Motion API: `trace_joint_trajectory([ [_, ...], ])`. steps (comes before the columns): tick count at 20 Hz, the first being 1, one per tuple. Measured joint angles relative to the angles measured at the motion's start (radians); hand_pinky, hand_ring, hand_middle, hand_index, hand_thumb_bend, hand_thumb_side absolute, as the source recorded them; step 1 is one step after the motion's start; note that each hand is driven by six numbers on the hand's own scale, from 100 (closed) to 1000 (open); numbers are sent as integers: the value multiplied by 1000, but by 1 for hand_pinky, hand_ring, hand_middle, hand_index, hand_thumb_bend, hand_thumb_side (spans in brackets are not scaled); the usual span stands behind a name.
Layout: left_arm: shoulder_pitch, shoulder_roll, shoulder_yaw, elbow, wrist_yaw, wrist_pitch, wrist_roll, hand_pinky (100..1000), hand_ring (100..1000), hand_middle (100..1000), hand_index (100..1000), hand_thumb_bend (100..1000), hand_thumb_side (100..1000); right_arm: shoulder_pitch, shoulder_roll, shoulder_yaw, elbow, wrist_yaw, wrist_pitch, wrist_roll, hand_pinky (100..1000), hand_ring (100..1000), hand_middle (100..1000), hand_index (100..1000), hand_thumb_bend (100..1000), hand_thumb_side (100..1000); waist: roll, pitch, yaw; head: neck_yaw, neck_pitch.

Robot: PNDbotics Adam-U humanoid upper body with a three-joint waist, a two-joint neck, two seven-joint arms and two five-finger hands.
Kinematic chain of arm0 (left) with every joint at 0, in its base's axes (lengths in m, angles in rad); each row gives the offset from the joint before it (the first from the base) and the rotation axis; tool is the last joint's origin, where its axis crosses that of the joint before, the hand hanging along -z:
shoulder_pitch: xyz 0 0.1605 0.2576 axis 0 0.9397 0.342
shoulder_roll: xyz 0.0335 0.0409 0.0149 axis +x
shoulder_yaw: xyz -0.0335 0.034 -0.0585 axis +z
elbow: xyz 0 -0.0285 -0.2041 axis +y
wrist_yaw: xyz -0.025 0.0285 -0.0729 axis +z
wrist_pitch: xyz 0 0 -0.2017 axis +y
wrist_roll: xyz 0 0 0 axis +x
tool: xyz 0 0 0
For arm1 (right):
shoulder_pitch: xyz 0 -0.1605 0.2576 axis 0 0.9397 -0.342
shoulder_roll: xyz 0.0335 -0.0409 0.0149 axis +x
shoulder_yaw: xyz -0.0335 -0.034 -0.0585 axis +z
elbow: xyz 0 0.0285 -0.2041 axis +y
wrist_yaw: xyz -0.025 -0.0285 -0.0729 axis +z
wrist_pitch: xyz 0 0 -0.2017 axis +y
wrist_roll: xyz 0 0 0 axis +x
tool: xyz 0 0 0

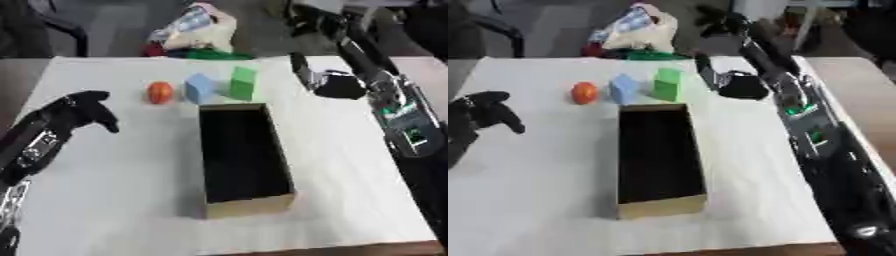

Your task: Pick up objects on the table and place them in the box.

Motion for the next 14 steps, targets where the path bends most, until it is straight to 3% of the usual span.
trace_joint_trajectory([
  [3,1,-3,-6,0,3,2,-3,678,614,609,903,100,922,-100,2,4,71,40,-2,30,809,761,816,984,100,484,-2,-4,7,-1,0],
  [4,1,-3,-6,0,4,3,-4,678,614,609,903,100,922,-133,7,4,98,55,-3,37,809,761,817,984,100,428,-3,-6,8,-3,1],
  [9,1,-7,-18,2,8,5,-15,678,614,609,903,100,919,-270,80,-18,233,160,1,43,810,761,818,983,100,403,-11,-17,21,-12,8],
  [14,-4,-12,-30,4,16,8,-27,678,614,610,903,100,918,-373,164,-87,389,298,40,21,817,773,829,989,100,500,-16,-22,44,-34,8],
])
